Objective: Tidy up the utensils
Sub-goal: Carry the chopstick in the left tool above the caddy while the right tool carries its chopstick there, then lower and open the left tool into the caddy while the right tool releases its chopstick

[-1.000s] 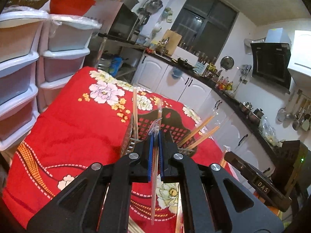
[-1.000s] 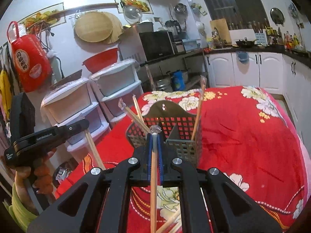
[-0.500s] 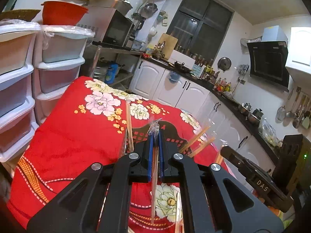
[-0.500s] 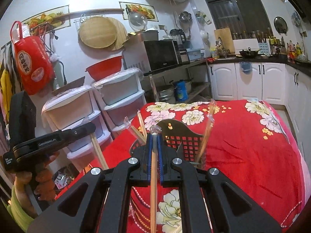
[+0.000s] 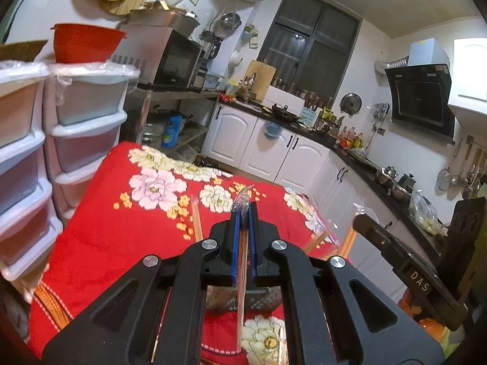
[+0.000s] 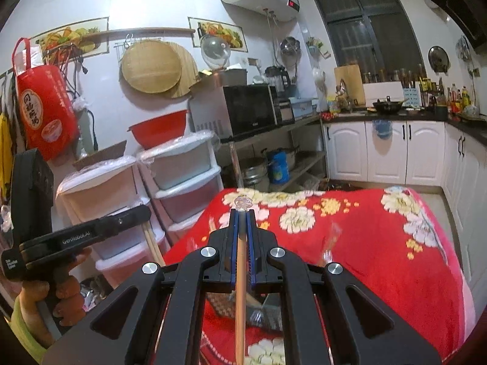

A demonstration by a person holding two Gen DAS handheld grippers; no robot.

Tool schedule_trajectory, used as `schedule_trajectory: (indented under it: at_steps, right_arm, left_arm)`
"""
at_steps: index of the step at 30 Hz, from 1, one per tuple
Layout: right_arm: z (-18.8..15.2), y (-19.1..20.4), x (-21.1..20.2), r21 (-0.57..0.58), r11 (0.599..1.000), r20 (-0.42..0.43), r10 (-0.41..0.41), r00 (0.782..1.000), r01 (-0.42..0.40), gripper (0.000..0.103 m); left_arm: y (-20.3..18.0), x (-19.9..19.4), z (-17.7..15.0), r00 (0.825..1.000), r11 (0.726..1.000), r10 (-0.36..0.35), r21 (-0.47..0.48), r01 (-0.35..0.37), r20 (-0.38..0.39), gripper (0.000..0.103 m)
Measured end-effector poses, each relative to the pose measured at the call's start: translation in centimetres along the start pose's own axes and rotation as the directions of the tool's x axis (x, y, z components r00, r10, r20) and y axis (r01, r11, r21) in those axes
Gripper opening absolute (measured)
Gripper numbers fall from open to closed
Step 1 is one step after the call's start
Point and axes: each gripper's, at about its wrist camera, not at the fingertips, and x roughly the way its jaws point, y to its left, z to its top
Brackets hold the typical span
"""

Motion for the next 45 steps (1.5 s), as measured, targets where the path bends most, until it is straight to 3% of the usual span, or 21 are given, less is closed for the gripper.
schedule_trajectory:
  at_steps: [19, 30, 45]
  right_arm:
    - [4.8, 0.7, 1.2, -0.06, 0.998, 0.143, -0.023, 0.989, 0.032, 0.006]
    - [4.3, -0.3, 3.4, -0.067, 0.996, 0.177, -0.04, 0.983, 0.052, 0.006]
    - [1.8, -0.6, 7.2, -0.085, 0.993, 0.146, -0.064, 0.987, 0.077, 0.006]
  left_arm:
    - [-2.3, 1.1, 4.1, 0.99, 0.995, 0.063, 0.069, -0.072, 0.123, 0.001]
    - [-2.0, 3.0, 3.9, 0.984, 0.991, 0.103, 0.07, -0.114, 0.148, 0.001]
    - [0.4, 5.7, 2.0, 0.982, 0.99, 0.129, 0.036, -0.135, 0.139, 0.001]
